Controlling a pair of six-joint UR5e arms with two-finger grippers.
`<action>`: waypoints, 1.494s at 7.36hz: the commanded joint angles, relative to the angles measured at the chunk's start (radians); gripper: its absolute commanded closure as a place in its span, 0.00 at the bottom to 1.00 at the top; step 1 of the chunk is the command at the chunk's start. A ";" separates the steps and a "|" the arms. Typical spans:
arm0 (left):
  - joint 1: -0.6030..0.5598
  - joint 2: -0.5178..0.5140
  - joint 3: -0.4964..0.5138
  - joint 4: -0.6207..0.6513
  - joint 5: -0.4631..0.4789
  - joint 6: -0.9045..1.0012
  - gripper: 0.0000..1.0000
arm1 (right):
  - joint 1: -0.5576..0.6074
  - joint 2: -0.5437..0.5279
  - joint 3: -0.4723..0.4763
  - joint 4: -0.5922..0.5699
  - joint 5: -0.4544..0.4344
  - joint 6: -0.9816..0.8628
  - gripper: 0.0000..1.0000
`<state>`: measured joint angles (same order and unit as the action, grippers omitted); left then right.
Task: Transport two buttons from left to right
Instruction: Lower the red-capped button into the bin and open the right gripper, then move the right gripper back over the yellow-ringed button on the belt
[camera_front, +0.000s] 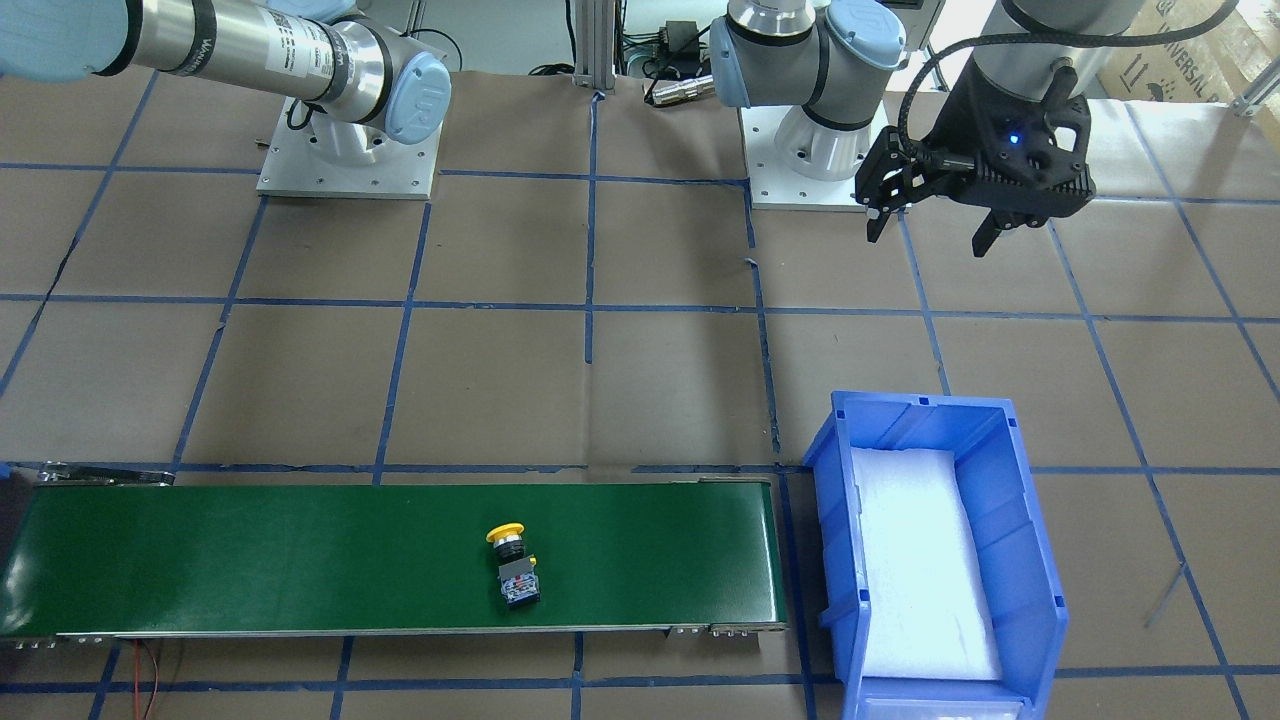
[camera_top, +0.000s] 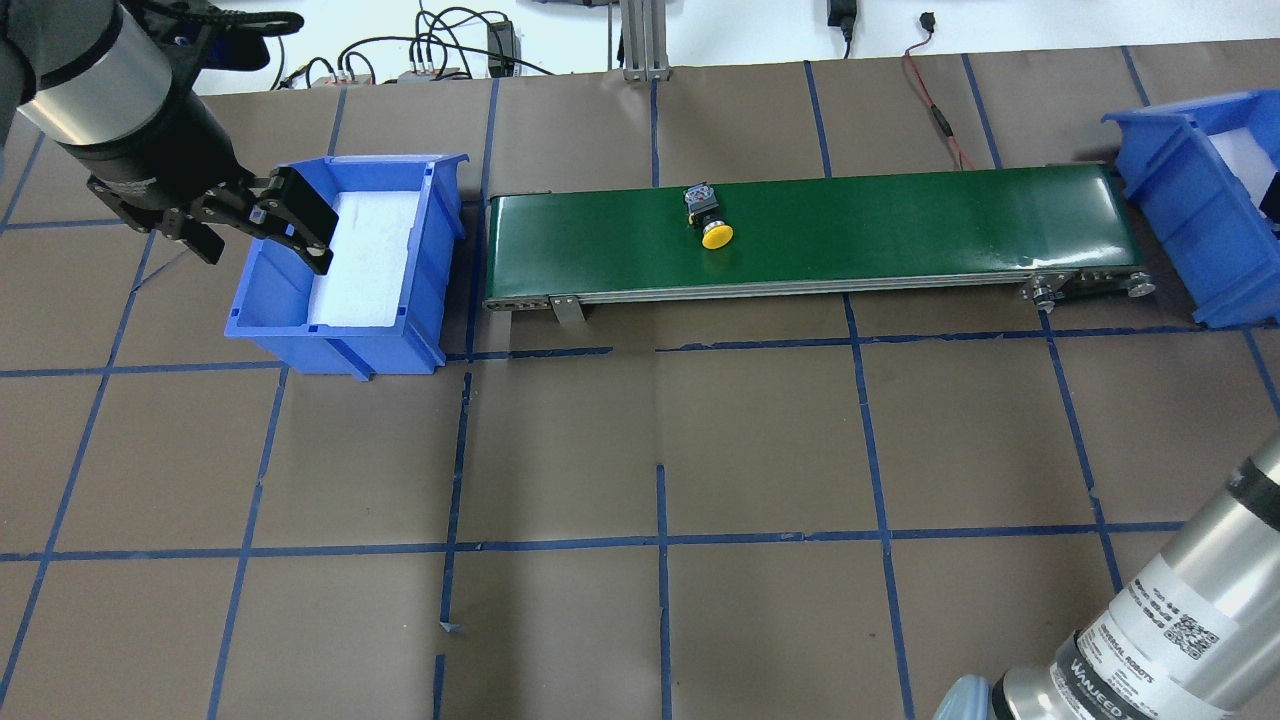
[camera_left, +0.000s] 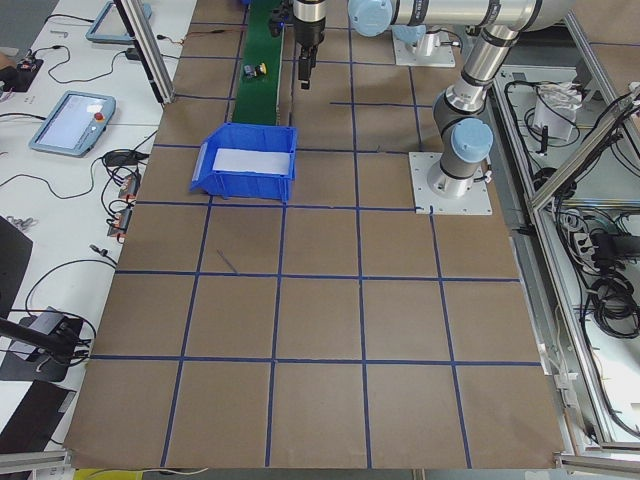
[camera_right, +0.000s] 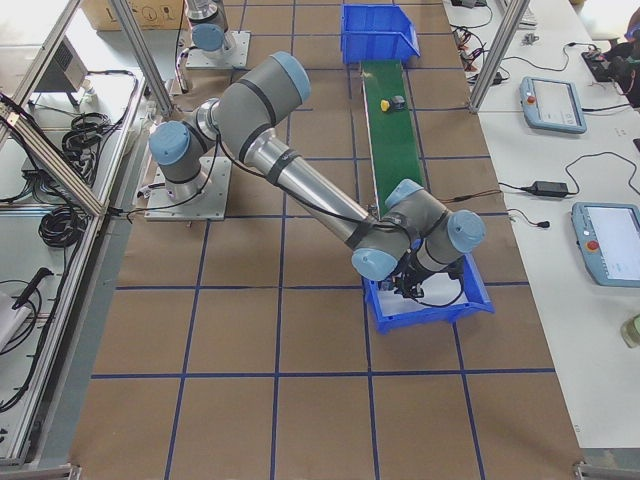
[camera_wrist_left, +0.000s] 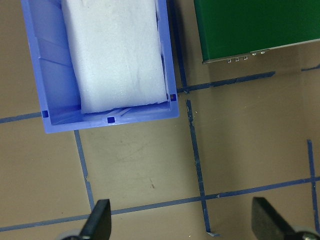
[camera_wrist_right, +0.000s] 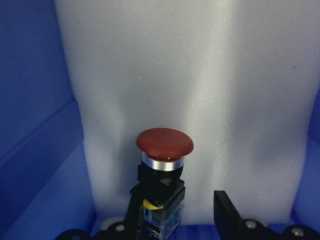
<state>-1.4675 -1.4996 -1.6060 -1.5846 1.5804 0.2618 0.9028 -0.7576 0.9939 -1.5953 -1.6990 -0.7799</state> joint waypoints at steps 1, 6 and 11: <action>-0.001 0.001 0.000 -0.005 0.004 -0.006 0.00 | -0.001 -0.008 -0.009 0.002 0.001 -0.001 0.36; -0.002 -0.016 0.000 0.002 -0.008 -0.012 0.00 | 0.108 -0.192 -0.009 0.018 0.123 -0.018 0.36; -0.002 -0.024 -0.002 0.003 -0.009 -0.010 0.00 | 0.393 -0.373 0.110 0.112 0.163 0.016 0.39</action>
<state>-1.4696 -1.5185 -1.6070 -1.5827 1.5743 0.2515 1.2080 -1.0968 1.0465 -1.4827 -1.5500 -0.7810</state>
